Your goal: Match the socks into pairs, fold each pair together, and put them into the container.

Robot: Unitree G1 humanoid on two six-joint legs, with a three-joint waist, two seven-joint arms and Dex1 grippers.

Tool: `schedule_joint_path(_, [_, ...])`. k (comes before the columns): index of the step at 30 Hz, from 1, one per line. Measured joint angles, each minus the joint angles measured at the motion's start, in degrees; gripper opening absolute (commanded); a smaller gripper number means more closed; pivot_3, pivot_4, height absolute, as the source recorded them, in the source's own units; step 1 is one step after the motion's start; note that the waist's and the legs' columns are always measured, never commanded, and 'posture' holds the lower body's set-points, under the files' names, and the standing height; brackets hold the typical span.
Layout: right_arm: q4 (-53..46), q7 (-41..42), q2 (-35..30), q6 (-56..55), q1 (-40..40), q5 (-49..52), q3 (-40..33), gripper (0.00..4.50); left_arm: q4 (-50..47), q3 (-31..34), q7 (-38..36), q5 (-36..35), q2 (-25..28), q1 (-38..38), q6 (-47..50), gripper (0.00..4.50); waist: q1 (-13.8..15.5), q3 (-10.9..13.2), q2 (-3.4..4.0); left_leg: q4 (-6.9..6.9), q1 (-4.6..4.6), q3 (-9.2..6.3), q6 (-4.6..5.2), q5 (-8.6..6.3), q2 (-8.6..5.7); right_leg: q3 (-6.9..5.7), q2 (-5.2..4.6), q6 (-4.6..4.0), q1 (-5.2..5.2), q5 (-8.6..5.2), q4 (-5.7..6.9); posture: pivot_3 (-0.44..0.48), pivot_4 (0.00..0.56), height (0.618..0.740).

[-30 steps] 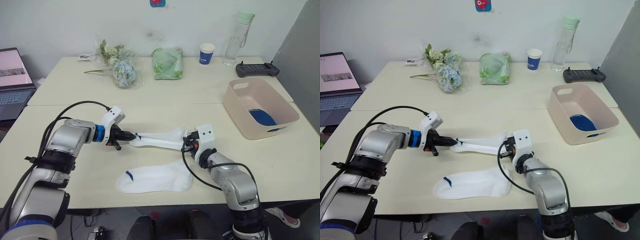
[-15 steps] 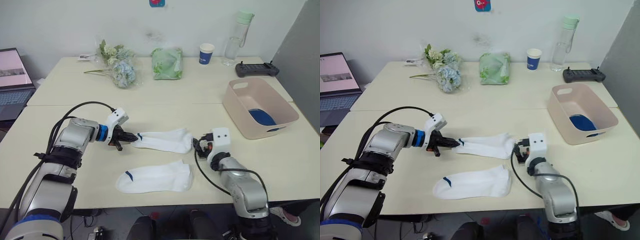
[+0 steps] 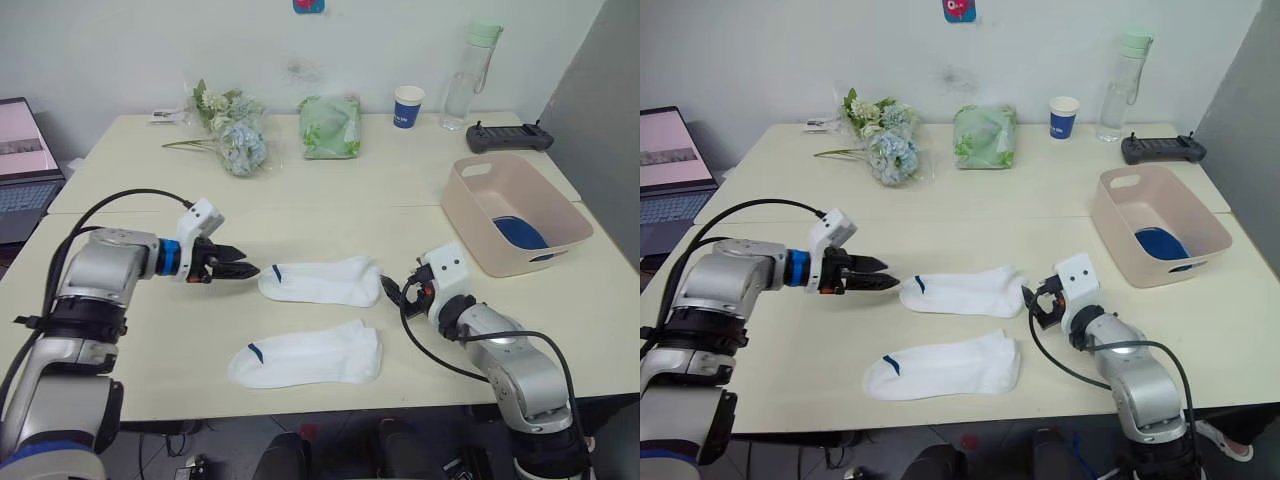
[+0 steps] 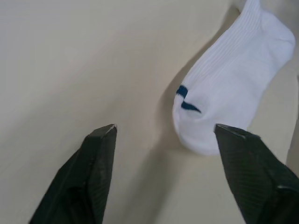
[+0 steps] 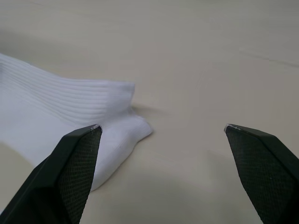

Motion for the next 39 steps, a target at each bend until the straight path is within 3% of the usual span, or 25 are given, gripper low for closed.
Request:
schedule_joint_path(1, [0.25, 0.39, -0.22, 0.51, -0.82, 0.52, -0.16, 4.50, -0.89, 0.45, 0.47, -0.49, -0.24, 1.25, 0.76, 4.47, 0.05, 0.00, -0.01, 0.00, -0.01, -0.01, 0.00, 0.00, 0.00, 0.01, 0.00, 0.00, 0.00, 0.00, -0.01, 0.000, 0.150, 0.740])
schedule_joint_path(6, [5.65, 2.03, 0.11, 4.33, -6.61, 3.09, -1.62, 4.50, -3.41, 1.85, 7.21, -0.88, -5.79, 4.83, -0.09, 4.47, 0.60, 0.01, -0.01, 0.04, -0.05, 0.00, -0.01, 0.01, -0.02, 0.01, -0.11, -0.01, 0.02, 0.01, -0.03, 0.000, 0.150, 0.740])
schedule_joint_path(12, [15.35, 1.67, 1.84, 4.70, -11.21, 2.57, -0.74, 4.50, -2.96, 1.81, 12.79, 0.43, -11.37, 3.51, -3.41, 4.47, 0.71, 0.00, -0.02, 0.04, -0.04, 0.01, -0.01, 0.01, -0.05, -0.01, -0.32, -0.01, 0.03, 0.01, -0.04, 0.000, 0.150, 0.740])
schedule_joint_path(16, [18.77, 1.70, 1.91, 3.45, -10.83, 1.57, 1.30, 4.50, -1.52, 1.00, 13.84, 1.58, -12.17, 2.43, -4.72, 3.53, 0.59, 0.00, -0.01, 0.03, -0.04, 0.00, -0.01, 0.01, -0.05, -0.02, -0.31, -0.01, 0.02, 0.01, -0.04, 0.000, 0.150, 0.740])
schedule_joint_path(19, [18.44, 2.27, 0.77, 1.36, -9.94, 0.30, 3.41, 3.90, -1.13, 0.59, 13.61, 2.16, -12.15, 2.27, -4.83, 2.63, 0.54, -0.02, -0.02, 0.03, -0.02, 0.03, -0.01, 0.01, -0.06, -0.01, -0.30, -0.01, 0.04, 0.01, -0.04, 0.000, 0.150, 0.740])
schedule_joint_path(27, [16.09, 2.51, 1.26, -0.45, -7.83, -0.79, 7.22, 1.05, -2.46, -0.25, 13.39, 2.07, -12.17, 3.36, -4.54, 0.08, 0.45, -0.02, -0.02, 0.03, -0.01, 0.02, -0.01, 0.01, -0.03, 0.00, -0.30, -0.01, 0.04, 0.01, -0.03, 0.000, 0.150, 0.740])
schedule_joint_path(30, [16.03, 2.58, 1.69, -0.84, -7.66, -0.74, 7.43, 0.05, -2.75, -0.32, 13.32, 1.82, -12.33, 3.61, -4.50, 0.00, 0.46, -0.02, -0.02, 0.03, -0.01, 0.01, -0.01, 0.01, -0.04, 0.00, -0.30, -0.01, 0.04, 0.01, -0.04, 0.000, 0.150, 0.740])
schedule_joint_path(35, [12.07, 2.74, 2.24, -0.88, -7.65, 0.80, 5.61, 0.05, -4.47, 1.80, 11.99, -1.45, -12.07, 5.01, -3.68, 0.00, 0.46, 0.00, -0.02, 0.03, -0.11, -0.02, -0.02, 0.01, -0.01, -0.02, -0.31, -0.01, -0.04, 0.01, -0.05, 0.000, 0.150, 0.740])
schedule_joint_path(39, [3.62, 3.50, 2.55, 2.10, -7.16, 4.74, 2.85, 0.05, -11.03, 4.97, 8.96, -5.51, -7.78, 7.66, -1.55, 0.00, 0.30, 0.01, -0.02, 0.00, -0.12, -0.09, -0.02, 0.01, 0.03, -0.03, -0.31, -0.01, -0.05, 0.01, -0.07, 0.000, 0.150, 0.740])
